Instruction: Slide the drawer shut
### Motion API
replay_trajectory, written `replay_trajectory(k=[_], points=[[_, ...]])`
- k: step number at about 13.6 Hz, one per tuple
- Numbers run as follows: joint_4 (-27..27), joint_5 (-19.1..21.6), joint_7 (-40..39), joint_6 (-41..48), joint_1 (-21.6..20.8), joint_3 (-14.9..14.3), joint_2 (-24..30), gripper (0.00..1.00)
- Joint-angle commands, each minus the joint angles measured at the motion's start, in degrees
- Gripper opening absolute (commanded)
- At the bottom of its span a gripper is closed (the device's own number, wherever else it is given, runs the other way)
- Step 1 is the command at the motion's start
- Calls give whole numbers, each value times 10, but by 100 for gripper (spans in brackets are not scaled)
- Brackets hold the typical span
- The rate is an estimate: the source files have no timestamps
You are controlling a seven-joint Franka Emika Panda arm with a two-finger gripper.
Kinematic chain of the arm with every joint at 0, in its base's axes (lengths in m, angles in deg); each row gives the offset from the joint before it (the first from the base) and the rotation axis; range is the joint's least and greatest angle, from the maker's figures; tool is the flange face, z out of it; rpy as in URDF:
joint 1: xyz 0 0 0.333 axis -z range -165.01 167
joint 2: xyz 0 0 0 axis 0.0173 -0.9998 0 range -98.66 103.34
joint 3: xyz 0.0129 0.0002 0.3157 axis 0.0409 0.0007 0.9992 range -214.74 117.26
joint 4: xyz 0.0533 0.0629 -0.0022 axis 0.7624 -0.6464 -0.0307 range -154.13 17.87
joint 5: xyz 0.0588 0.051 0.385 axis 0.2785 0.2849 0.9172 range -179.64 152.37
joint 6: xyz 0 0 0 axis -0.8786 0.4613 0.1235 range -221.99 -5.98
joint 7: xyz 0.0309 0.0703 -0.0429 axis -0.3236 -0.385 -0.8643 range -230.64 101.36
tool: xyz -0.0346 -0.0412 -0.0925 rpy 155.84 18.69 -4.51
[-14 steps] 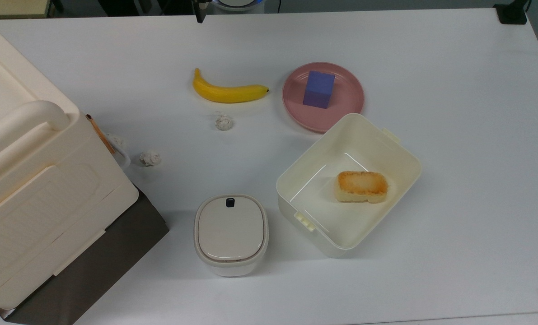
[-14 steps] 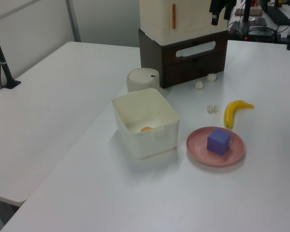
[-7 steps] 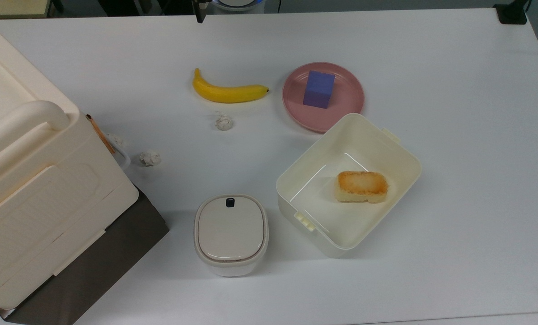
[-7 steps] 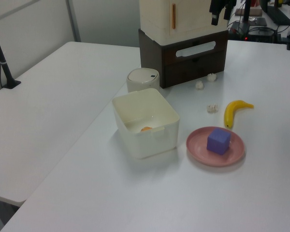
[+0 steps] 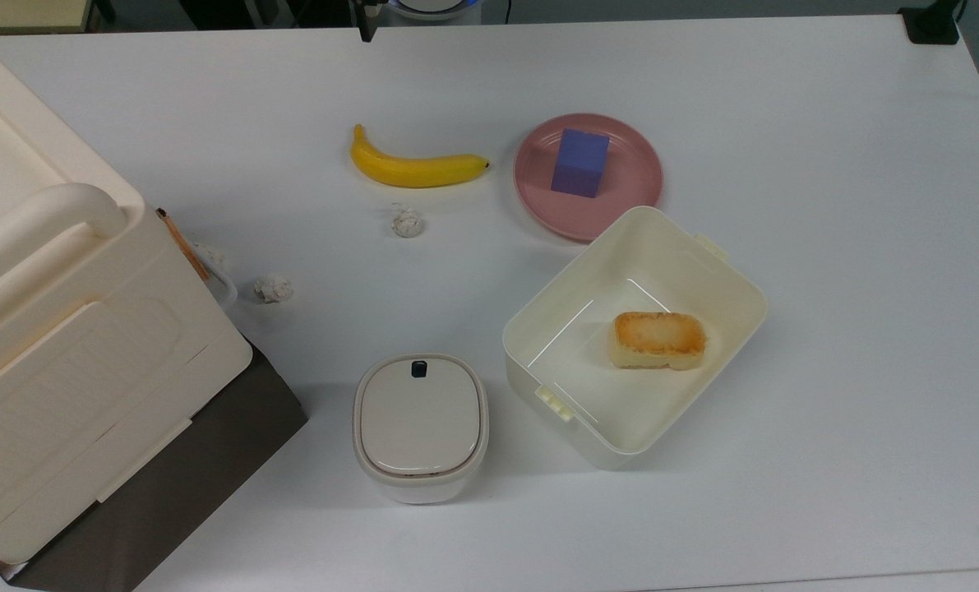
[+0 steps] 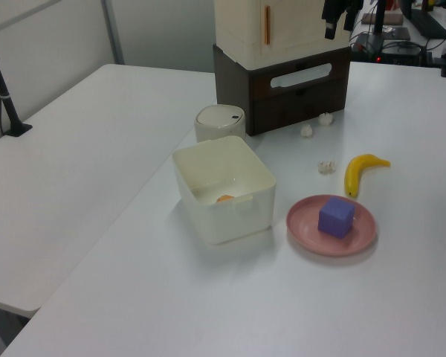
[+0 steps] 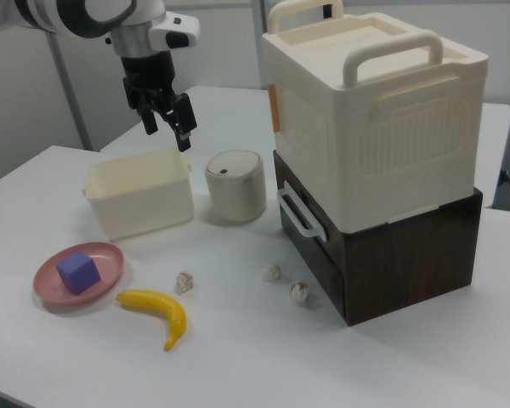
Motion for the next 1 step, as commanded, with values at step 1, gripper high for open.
replay_trajectory(k=[1], points=[[-7,-4,7,-2,-6,0,8,100]])
